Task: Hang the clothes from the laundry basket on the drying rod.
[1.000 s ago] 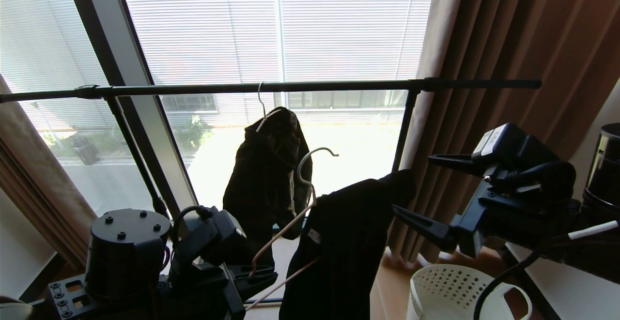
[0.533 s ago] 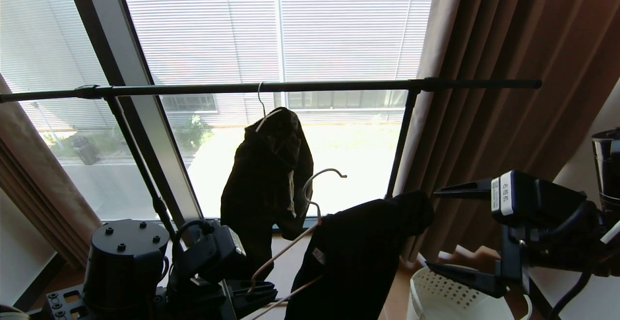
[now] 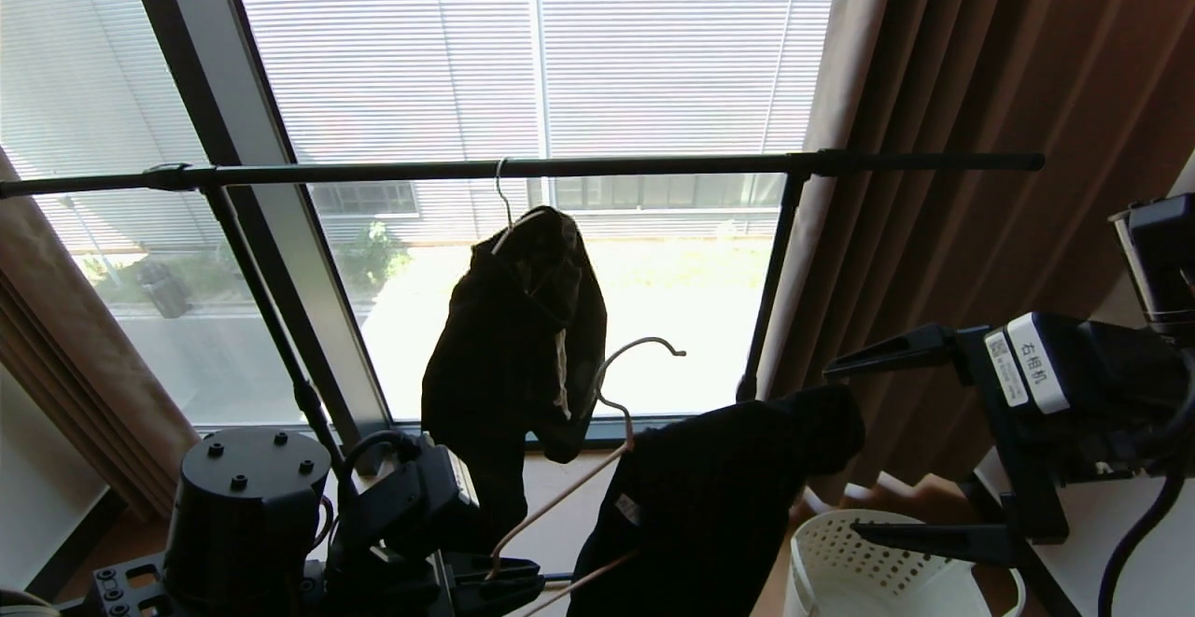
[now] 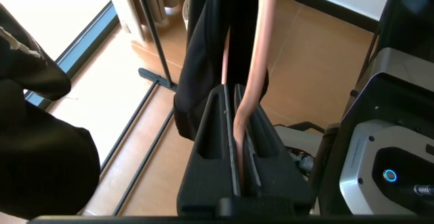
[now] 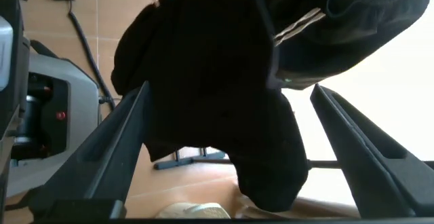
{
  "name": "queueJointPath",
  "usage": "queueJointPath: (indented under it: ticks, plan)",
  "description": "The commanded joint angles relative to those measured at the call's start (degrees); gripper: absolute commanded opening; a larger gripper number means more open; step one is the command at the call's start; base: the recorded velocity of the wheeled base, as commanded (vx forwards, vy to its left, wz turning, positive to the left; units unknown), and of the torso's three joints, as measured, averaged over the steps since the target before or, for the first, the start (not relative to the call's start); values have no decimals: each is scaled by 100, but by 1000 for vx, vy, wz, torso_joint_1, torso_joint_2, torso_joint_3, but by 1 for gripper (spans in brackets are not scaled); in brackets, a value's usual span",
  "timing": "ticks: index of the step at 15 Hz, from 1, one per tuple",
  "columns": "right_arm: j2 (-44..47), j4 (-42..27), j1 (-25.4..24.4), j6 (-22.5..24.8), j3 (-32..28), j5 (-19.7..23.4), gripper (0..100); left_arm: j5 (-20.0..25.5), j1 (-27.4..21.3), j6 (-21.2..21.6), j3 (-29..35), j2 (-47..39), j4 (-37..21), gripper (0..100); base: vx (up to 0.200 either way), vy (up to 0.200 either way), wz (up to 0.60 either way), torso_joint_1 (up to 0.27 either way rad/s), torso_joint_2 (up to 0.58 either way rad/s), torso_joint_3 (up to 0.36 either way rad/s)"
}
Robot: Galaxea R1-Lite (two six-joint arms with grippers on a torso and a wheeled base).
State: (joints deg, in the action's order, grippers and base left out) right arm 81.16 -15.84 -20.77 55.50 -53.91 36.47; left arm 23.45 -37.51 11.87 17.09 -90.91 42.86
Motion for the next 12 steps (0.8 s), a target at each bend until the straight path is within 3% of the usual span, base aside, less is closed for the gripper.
queueJointPath:
  ticks: [1,9,10,12]
  plan:
    - [189,-7,161,4,-94,62,100,1,-90,-1,-4,3,3,0,0,0,0,0,0,0]
    - [277,-69,12,-13,-76,79,100,1,-239,8,-39,38,3,0,0,0,0,0,0,0]
    - [303,-183,-23,-13,-173,79,100,1,-239,-1,-39,91,3,0,0,0,0,0,0,0]
    - [602,-1009,-278,-4,-1078,70,100,-8,-239,-1,-13,99,3,0,0,0,0,0,0,0]
